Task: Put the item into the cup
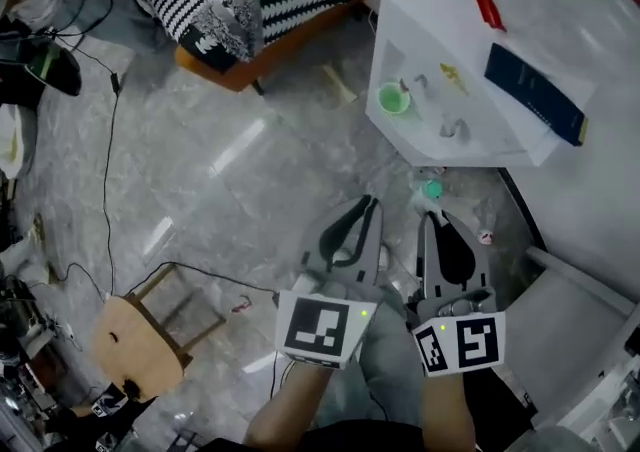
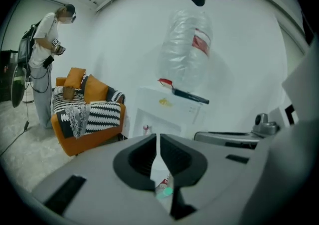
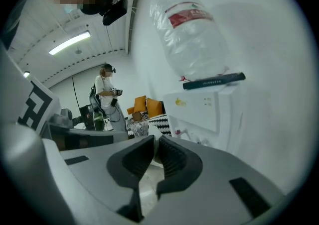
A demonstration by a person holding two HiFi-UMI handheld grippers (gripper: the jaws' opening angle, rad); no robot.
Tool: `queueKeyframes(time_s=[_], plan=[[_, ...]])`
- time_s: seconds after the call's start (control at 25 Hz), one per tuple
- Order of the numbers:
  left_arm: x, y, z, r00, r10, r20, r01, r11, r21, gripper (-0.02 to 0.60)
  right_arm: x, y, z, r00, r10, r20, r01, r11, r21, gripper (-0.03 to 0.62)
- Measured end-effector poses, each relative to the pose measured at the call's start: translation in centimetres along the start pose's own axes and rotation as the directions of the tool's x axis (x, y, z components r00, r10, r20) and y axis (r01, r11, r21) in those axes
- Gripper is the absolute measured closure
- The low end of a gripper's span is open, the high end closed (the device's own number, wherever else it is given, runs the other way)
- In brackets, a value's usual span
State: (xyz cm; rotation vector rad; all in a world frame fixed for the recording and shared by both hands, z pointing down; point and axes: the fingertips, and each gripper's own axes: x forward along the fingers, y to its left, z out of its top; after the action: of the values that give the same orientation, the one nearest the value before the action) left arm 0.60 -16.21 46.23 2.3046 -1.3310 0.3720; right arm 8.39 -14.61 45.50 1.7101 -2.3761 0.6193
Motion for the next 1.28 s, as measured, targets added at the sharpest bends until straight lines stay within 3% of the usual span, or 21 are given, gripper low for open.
queueKeyframes(time_s=[0.4,0.56,0.92,1.28], plan=[[3.4,3.9,-7.8,0.997,0.035,-0.067,-0.039,0.997,-0.059,0.551,3.4,-2.0,-7.1,0.998,-0.043,-0.034,0.044,0.999,0.024,0.556],[3.9,4.1,-8.4,0.998,0.024,-0.057,-0.028,0.996,-0.083,0.551,5.3,-3.0,-9.0,0.996,-0.085,-0.038,0.086,0.996,0.023,0.557],[3.9,5.8,-9.7,0.996,0.016,-0.091,-0.021,0.998,-0.052,0.551,11.6,-3.9,-12.1,0.989,-0.131,-0.073,0.129,0.991,-0.036,0.557],[4.0,6.8,-10.2,0.993,-0.012,-0.12,0.0,0.995,-0.098,0.551,16.3,-6.9,-11.9,0.975,-0.216,-0.058,0.218,0.976,0.03,0.557]])
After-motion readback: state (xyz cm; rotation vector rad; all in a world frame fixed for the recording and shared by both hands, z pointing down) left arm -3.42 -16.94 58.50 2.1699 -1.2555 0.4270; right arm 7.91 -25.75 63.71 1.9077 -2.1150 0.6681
